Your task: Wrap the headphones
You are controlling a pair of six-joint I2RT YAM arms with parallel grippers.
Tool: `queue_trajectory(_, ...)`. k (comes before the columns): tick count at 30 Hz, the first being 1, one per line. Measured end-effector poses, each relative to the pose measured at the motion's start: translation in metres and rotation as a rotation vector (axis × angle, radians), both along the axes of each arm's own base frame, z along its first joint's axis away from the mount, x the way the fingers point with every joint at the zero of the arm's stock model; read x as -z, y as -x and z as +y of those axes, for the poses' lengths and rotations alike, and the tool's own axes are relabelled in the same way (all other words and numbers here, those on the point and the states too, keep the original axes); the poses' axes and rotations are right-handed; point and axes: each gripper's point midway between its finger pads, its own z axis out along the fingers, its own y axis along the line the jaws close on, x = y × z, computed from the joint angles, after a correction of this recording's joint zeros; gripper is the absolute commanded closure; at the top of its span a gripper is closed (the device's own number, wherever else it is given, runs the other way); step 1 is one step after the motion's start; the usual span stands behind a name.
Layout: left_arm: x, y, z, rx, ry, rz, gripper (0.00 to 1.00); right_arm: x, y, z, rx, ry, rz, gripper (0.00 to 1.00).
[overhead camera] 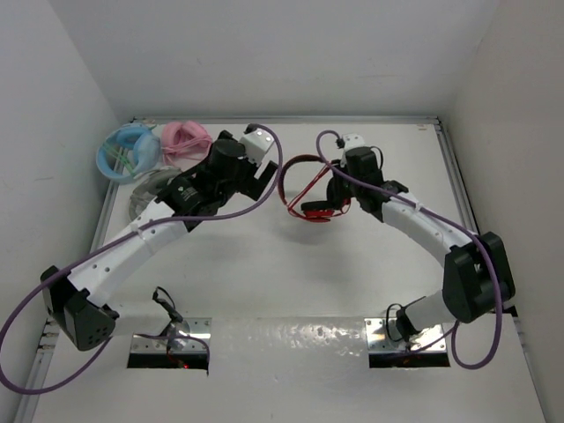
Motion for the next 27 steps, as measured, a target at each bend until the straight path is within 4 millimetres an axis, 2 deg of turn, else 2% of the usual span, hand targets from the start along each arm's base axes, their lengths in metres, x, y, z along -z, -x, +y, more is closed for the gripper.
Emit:
queue_trajectory(3, -0.008, 0.004, 0.015, -0.034, -0.013, -0.055, 0.06, 0.008, -0.012, -0.033, 0.098, -0.002, 0.022, 1.00)
queue_trajectory(5, -0.003, 0.009, 0.030, -0.066, -0.042, -0.082, 0.03, 0.011, -0.017, -0.050, 0.146, 0.006, 0.027, 1.00)
queue_trajectory(7, 0.006, 0.015, 0.044, -0.092, -0.083, -0.091, 0.03, 0.014, -0.019, -0.059, 0.171, 0.012, 0.032, 1.00)
queue_trajectory(9, 0.021, 0.018, 0.056, -0.115, -0.128, -0.090, 0.03, 0.017, -0.023, -0.064, 0.184, 0.013, 0.045, 1.00)
queue_trajectory(12, 0.053, 0.022, 0.071, -0.138, -0.213, -0.059, 0.02, 0.018, -0.035, -0.072, 0.206, -0.001, 0.060, 1.00)
queue_trajectory(15, 0.085, 0.027, 0.085, -0.153, -0.278, -0.011, 0.02, 0.015, -0.045, -0.091, 0.260, -0.018, 0.058, 1.00)
queue_trajectory(18, 0.110, 0.029, 0.095, -0.165, -0.288, 0.021, 0.02, 0.009, -0.051, -0.109, 0.309, -0.016, 0.042, 1.00)
queue_trajectory(21, 0.128, 0.031, 0.099, -0.160, -0.271, 0.027, 0.02, 0.001, -0.061, -0.117, 0.338, -0.011, 0.030, 1.00)
queue_trajectory(24, 0.131, 0.033, 0.099, -0.157, -0.250, 0.009, 0.02, -0.005, -0.093, -0.125, 0.376, -0.025, 0.013, 1.00)
queue_trajectory(27, 0.119, 0.031, 0.098, -0.160, -0.210, -0.038, 0.02, 0.001, -0.132, -0.148, 0.464, -0.041, -0.003, 1.00)
